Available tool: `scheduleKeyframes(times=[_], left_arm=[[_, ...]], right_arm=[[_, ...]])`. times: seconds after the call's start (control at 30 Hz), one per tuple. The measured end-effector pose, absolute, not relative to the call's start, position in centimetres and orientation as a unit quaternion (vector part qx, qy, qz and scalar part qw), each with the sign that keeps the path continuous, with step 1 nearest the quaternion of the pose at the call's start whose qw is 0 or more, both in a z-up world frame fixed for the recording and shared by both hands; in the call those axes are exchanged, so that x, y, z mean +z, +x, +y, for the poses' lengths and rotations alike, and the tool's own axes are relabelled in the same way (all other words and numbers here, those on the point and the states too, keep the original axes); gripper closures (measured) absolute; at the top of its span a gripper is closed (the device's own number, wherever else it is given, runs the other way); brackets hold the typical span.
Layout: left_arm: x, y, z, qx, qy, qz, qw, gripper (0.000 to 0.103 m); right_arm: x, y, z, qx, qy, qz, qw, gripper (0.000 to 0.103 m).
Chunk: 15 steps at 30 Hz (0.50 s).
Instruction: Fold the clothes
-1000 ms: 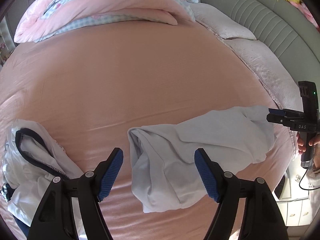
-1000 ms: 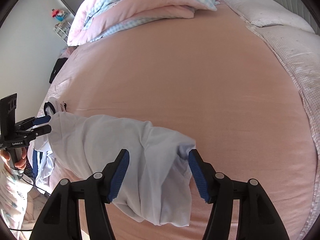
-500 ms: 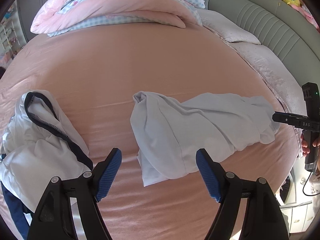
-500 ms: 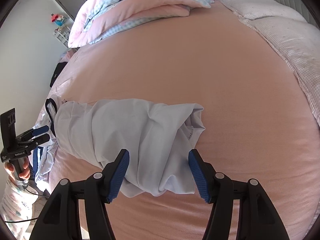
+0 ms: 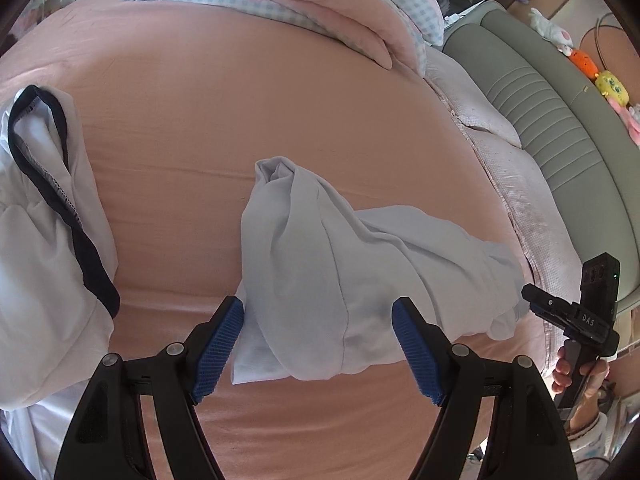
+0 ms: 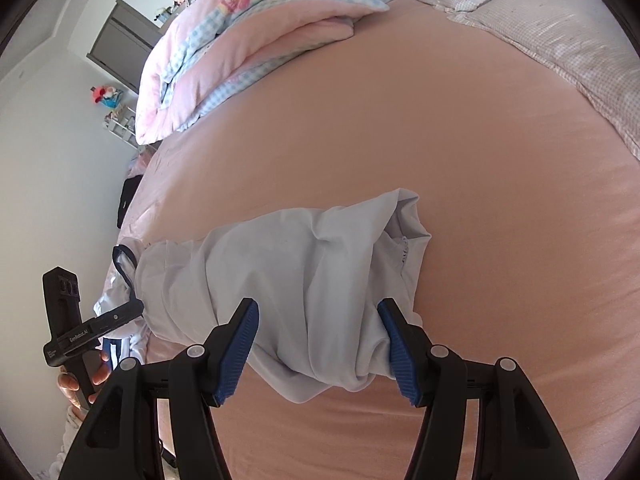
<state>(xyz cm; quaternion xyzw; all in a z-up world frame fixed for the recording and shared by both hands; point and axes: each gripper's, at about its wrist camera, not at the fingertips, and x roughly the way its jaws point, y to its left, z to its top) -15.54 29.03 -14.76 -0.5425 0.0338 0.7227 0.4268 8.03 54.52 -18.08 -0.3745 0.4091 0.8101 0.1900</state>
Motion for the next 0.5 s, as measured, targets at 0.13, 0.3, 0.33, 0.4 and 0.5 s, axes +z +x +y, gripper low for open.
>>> scheduleKeyframes(times=[0.13,0.3,0.33,0.4,0.5], left_arm=[[-14.55,-15.62,29.05,0.733,-0.534,0.015,0.421,0.027],[-14.59,-16.08,29.7,0.748,-0.525,0.01,0.406,0.028],[-14.69,-16.16,29.91,0.751,-0.523,0.008,0.403,0.029],[-14.83,-16.21,29.9,0.758,-0.52,0.007,0.394,0.052],[-15.41,-16.29,29.79,0.76,-0.526,0.001,0.382,0.069]], right_arm=[[-17.84,8.18,54.35,0.81,-0.374,0.407,0.195,0.042],[-18.17,7.86,54.43,0.804,-0.382,0.408,0.203,0.042],[-18.16,7.89,54.32,0.804,-0.384,0.403,0.208,0.042],[-18.12,7.96,54.05,0.805,-0.388,0.391,0.218,0.048],[-18.15,8.06,53.67,0.805,-0.395,0.376,0.232,0.06]])
